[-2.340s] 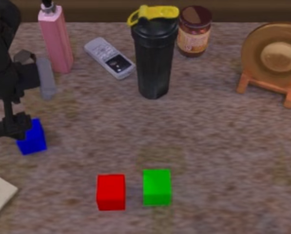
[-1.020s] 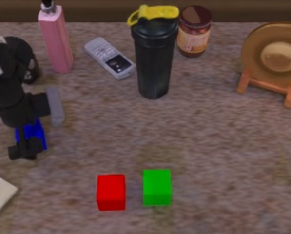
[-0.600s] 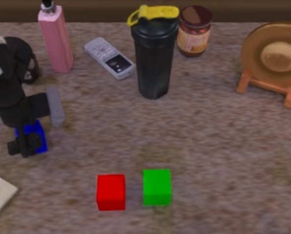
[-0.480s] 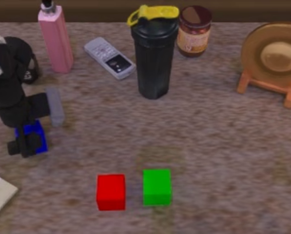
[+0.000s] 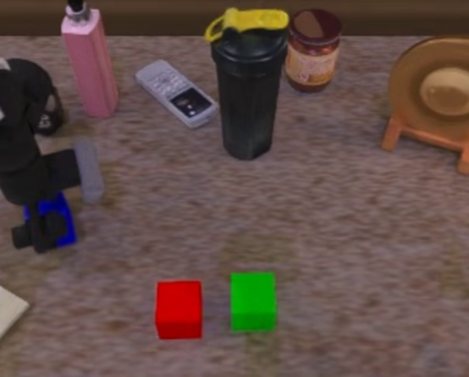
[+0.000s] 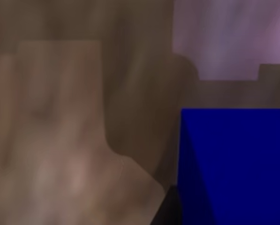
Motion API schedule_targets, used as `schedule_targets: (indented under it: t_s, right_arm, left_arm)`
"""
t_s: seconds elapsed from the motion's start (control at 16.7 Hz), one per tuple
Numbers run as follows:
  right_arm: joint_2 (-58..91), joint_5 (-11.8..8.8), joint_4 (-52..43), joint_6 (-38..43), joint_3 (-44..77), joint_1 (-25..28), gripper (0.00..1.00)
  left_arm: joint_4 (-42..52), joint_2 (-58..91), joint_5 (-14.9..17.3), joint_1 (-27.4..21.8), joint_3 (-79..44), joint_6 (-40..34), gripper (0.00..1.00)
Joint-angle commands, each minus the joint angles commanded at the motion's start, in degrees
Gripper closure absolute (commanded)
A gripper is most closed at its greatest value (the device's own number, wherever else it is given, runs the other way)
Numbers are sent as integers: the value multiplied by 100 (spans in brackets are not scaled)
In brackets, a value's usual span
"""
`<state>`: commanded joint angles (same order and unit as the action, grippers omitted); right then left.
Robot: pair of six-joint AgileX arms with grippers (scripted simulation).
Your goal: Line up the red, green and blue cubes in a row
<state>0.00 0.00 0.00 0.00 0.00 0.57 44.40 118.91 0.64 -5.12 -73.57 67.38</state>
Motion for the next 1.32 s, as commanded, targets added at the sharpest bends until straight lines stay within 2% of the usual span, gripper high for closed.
schedule_targets:
  t_s: [0.42, 0.84, 0.96, 1.08, 1.32]
  right_arm:
    - [0, 0, 0, 0, 0, 0, 0]
    - [0, 0, 0, 0, 0, 0, 0]
    - [0, 0, 0, 0, 0, 0, 0]
    - [0, 0, 0, 0, 0, 0, 0]
    - [0, 0, 0, 0, 0, 0, 0]
  left_arm:
    - [1296, -538, -4, 96, -699, -11, 100]
    - [1422, -570, -6, -2, -829, -59, 100]
    - [1528, -427, -6, -318, -1063, -264, 100]
    - [1698, -210, -6, -869, -1410, -601, 100]
    - [2122, 305, -3, -2501, -2270, -1555, 100]
